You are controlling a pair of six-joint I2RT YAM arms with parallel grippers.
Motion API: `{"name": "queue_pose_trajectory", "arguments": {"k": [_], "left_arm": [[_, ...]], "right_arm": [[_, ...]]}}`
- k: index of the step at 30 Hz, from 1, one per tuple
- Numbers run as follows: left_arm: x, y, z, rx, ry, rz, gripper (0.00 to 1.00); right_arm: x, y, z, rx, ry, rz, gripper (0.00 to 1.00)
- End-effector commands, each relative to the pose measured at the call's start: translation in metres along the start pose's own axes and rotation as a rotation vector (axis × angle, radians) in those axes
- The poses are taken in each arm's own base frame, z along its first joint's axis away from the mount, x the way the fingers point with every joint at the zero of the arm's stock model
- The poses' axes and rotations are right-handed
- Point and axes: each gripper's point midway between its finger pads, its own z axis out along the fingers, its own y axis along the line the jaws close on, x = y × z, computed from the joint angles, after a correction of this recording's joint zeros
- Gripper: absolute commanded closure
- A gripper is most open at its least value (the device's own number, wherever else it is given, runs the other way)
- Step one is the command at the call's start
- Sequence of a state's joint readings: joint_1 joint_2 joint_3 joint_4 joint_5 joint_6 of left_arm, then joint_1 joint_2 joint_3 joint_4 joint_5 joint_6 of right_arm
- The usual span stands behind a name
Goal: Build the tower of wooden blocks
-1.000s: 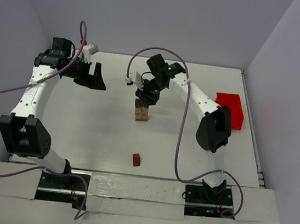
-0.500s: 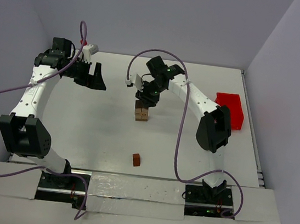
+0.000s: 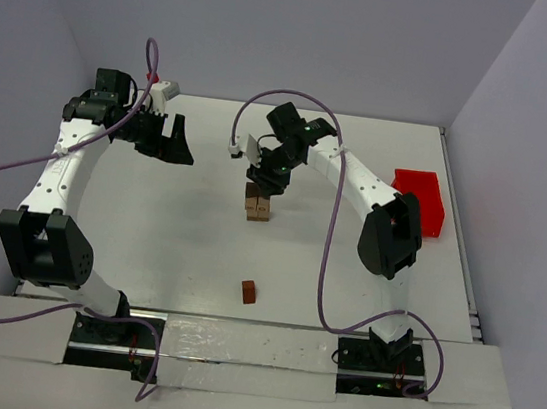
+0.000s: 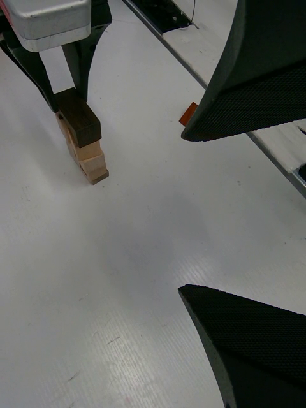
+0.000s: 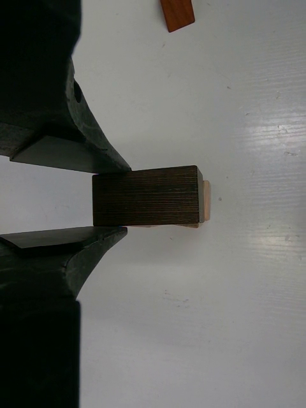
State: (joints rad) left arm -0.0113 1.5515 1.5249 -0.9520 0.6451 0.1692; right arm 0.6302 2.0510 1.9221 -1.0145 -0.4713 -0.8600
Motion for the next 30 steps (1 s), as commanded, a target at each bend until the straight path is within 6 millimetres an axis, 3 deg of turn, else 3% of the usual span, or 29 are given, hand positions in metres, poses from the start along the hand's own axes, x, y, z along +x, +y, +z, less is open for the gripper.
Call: {"name": "queue_pose_trajectory", "arguments": {"k": [1, 10, 13, 17, 25, 26, 27, 28, 30], "left_arm": [[-0.018, -0.005, -0.007, 0.018, -0.050, 0.043, 0.01], [-0.018, -0.005, -0.006, 0.025, -0.048, 0.046, 0.01], [-0.018, -0.007, -0.006, 0.035, -0.050, 0.051, 0.01], [-0.020, -0.011, -0.009, 0.048, -0.067, 0.074, 0.01], [-0.014, -0.054, -0.031, 0.186, -0.200, 0.292, 0.01], [-0.010, -0.068, -0.038, 0.235, -0.219, 0.351, 0.01], [-0.005, -0.068, -0.038, 0.240, -0.208, 0.385, 0.01], [0.005, -0.078, -0.041, 0.271, -0.189, 0.476, 0.04], [0.022, -0.094, -0.039, 0.304, -0.157, 0.694, 0.13]], "right_arm": [[-0.006, -0.001, -0.007, 0.026, -0.016, -0.023, 0.65], [-0.006, 0.001, -0.012, 0.031, -0.021, -0.026, 0.44], [-0.008, 0.002, -0.015, 0.032, -0.030, -0.021, 0.28], [-0.016, 0.004, -0.024, 0.040, -0.054, -0.022, 0.16], [-0.060, 0.009, -0.086, 0.118, -0.198, -0.029, 0.10], [-0.066, 0.010, -0.104, 0.138, -0.236, -0.022, 0.09], [-0.066, 0.011, -0.105, 0.137, -0.239, -0.010, 0.01], [-0.070, 0.014, -0.125, 0.160, -0.283, 0.004, 0.00], [-0.066, 0.015, -0.144, 0.173, -0.330, 0.066, 0.00]]}}
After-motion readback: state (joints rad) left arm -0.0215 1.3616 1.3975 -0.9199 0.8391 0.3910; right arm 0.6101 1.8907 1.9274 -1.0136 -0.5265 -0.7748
